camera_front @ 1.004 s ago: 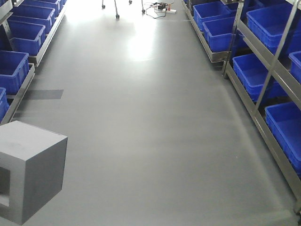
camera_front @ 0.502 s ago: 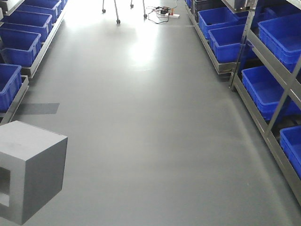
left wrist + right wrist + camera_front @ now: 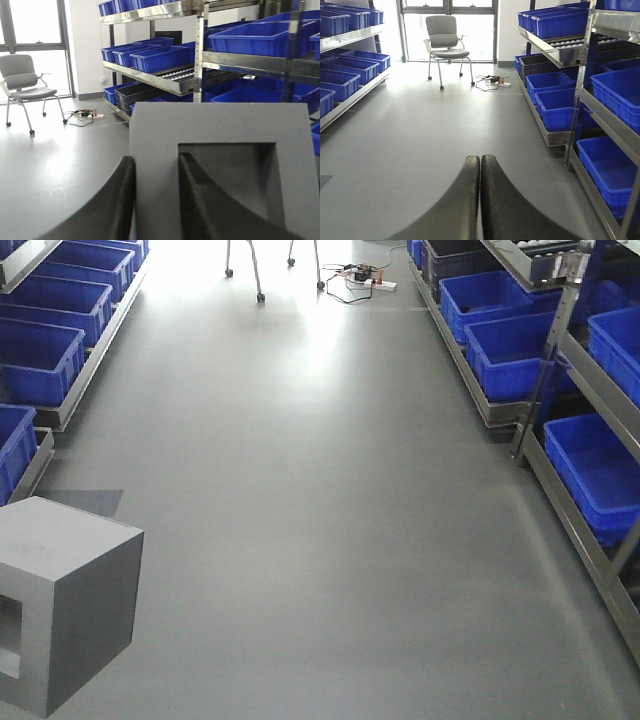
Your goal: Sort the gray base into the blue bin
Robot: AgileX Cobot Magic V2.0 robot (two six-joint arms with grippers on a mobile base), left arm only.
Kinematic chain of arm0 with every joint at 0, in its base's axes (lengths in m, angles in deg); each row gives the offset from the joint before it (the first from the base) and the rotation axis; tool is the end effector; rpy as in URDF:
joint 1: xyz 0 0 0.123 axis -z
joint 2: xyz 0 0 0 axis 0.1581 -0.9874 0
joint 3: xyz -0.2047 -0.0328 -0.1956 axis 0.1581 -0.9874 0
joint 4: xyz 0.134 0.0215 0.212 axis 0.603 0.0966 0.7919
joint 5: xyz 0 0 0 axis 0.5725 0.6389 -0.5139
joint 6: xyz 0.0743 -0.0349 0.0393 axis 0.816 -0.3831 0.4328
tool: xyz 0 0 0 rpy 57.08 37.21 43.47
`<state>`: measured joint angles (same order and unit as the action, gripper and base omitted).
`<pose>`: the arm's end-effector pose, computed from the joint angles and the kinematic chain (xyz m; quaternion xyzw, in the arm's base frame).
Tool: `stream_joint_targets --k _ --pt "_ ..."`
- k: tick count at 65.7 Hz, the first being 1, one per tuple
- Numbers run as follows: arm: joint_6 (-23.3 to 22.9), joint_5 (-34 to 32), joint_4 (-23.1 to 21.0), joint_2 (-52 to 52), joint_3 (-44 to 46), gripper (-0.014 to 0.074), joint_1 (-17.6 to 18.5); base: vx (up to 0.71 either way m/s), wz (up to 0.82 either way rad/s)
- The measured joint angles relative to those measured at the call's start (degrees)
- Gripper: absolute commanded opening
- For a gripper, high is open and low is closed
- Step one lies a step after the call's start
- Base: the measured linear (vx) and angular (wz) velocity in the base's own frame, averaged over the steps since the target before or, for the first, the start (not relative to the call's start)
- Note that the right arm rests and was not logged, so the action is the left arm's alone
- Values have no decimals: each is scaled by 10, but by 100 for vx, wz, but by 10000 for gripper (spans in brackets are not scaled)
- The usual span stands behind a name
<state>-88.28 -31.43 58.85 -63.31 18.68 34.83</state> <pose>0.0619 -0.0295 0.2791 0.1292 0.6820 -0.1844 0.6958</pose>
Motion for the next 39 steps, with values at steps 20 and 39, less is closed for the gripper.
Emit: stream_joint_targets --k 20,39 --pt "0 0 0 0 0 -6 0 42 10" --pt "0 0 0 0 0 -6 0 41 5"
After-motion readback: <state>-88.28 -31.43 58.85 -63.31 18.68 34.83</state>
